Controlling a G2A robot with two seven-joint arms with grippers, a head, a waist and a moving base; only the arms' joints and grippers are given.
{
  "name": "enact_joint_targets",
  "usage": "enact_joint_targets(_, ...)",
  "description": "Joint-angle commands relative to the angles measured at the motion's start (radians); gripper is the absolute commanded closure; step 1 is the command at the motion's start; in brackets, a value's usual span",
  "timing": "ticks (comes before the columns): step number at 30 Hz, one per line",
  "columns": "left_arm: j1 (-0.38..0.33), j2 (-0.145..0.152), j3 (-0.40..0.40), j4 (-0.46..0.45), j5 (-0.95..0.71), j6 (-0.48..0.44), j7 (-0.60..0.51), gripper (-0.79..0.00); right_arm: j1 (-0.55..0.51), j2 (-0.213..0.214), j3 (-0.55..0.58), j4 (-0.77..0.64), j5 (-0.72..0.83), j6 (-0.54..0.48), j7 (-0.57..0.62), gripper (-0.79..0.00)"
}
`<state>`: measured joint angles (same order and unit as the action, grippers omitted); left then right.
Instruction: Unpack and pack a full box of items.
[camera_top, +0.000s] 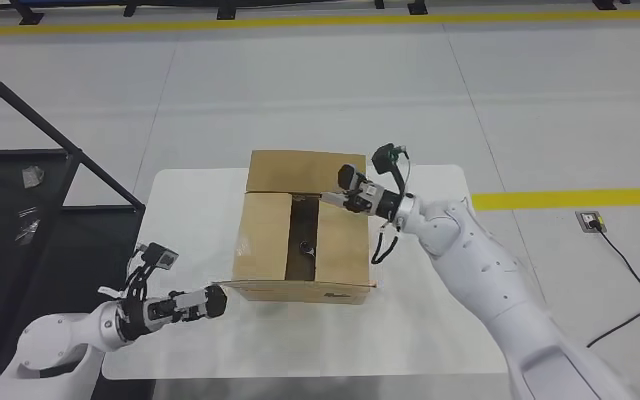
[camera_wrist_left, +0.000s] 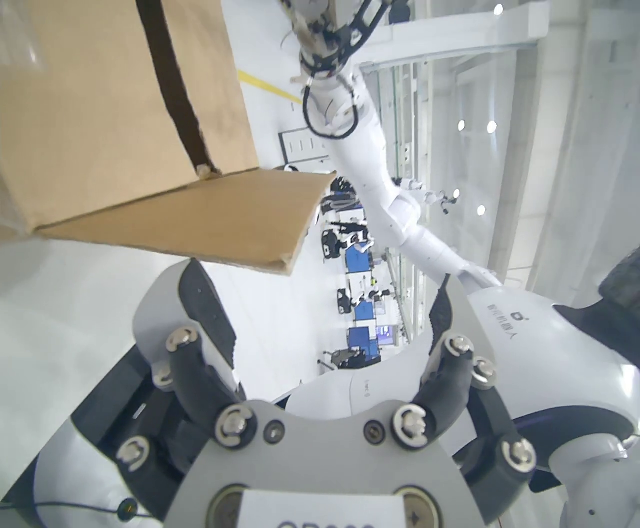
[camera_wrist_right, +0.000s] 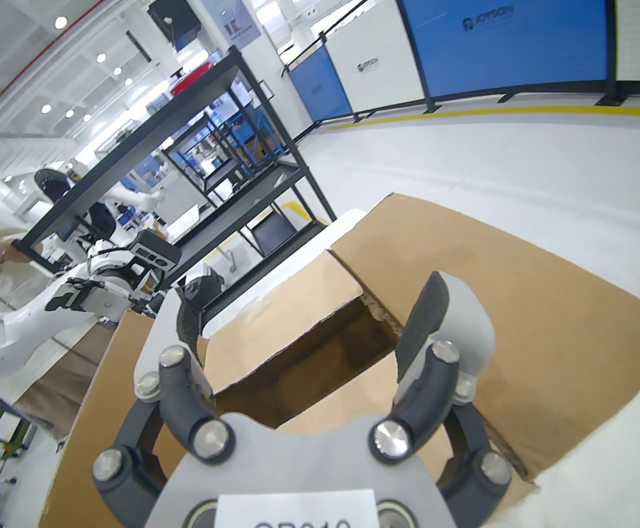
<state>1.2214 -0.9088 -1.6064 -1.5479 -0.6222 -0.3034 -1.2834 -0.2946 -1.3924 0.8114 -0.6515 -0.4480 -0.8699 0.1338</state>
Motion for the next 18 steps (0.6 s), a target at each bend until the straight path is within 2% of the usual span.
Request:
enact_joint_targets(1,-0.017,-0.003,0.011,0.006,-0.015,0.018,0.044,-0.785,-0.005,-0.003,0.005,0.001,-0.003,0.029,-0.022,-0.785)
enact_joint_targets(5,-0.064,-0.007,0.046,0.034,0.045,0.07,0.15,-0.785,0.012,-0.012,0.014,0.026,-0.011,0.127,-0.041,-0.785)
enact_joint_targets(11,-0.128,-0.019,0.12,0.076,0.111,0.087,0.241,-0.785,0.064,-0.035,0.021,0.131,0.014,0.251,-0.017,-0.785)
enact_joint_targets(18,-0.174,-0.028,0.181,0.106,0.172,0.091,0.291,-0.785,0.12,-0.078,0.025,0.295,0.116,0.285,0.084,-0.785)
